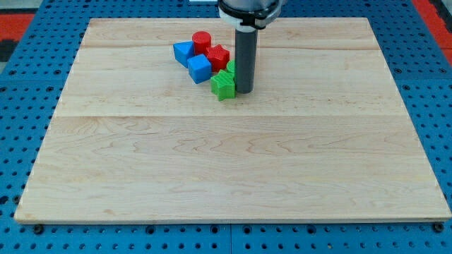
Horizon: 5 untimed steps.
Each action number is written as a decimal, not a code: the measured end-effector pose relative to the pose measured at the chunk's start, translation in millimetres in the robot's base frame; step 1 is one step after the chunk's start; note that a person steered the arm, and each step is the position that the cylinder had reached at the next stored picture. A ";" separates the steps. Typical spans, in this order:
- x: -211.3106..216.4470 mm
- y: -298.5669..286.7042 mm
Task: Move green star below blue cube
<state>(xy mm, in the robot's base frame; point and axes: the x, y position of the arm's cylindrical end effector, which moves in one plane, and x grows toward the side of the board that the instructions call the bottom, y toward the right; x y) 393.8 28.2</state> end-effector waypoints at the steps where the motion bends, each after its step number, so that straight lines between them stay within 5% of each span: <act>1: 2.2 -20.9; 3: 20.3 -42.2; 5: 5.0 -144.0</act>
